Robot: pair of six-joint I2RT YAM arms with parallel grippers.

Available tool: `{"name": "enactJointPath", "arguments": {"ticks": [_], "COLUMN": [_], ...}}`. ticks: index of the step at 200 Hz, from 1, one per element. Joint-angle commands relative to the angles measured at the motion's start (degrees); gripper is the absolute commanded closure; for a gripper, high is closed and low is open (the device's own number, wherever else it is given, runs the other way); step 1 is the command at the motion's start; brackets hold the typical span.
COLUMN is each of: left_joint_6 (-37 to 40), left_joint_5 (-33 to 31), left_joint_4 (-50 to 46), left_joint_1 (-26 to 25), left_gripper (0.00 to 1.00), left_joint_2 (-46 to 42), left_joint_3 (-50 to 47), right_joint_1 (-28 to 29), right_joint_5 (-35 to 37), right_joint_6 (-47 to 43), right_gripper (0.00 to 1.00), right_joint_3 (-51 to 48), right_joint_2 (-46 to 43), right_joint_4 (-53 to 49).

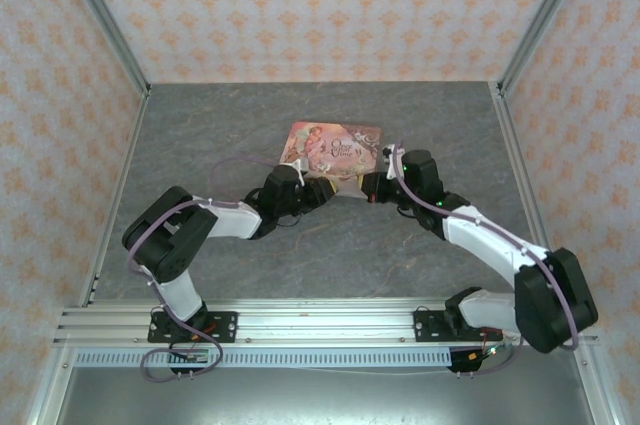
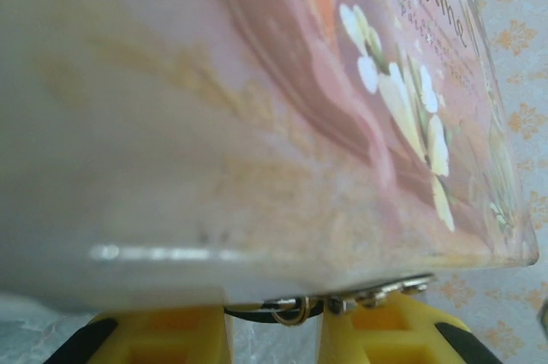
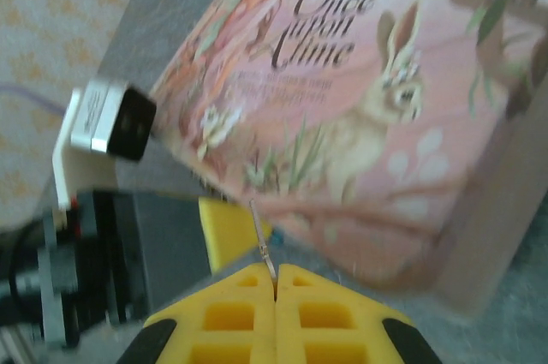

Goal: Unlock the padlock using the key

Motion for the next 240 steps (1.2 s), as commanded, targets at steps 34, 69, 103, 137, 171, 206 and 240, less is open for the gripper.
{"name": "enactJointPath", "arguments": {"ticks": [34,69,103,137,171,206,240], "left_joint_6": [-4.6,-6.2,-6.9,-7.2,-7.4,-7.3,-7.3], "left_joint_5": [4.0,5.7,6.5,7.3,8.0,8.3,8.5], "left_joint_4": [-6.8,-12.0,-14.6,-16.5,-19.4,-23.4,-25.1], "left_joint_1": [-0.1,0.1,0.1,0.2,0.4,0.5,0.7], "left_gripper": [0.77,0.78,0.78,0.78,0.78,0.78,0.78], "left_joint_2": [-4.0,-4.6,-5.1,-5.8,-7.0,-8.3,-8.8], "left_joint_3": [3.8,5.5,6.7,7.4,8.5,9.8,10.1], "right_joint_1": [7.2,9.7,10.9,11.0,11.0,11.0,11.0], "right_joint_5": [7.3,10.2,12.2,12.6,12.5,11.6,9.9], "right_joint_6": [-11.4,-12.6,-14.9,-15.9,-16.6,-16.7,-15.9], "right_gripper": [1.00,1.00,1.00,1.00,1.00,1.00,1.00], "right_joint_3": [-5.7,-7.7,-7.4,-8.0,-9.0,-10.1,-10.0], "right_joint_2": [-3.4,0.2,4.3,6.3,7.3,8.1,9.4], "right_joint_4": [-2.8,3.2,6.3,10.0,13.8,17.3,19.5]}}
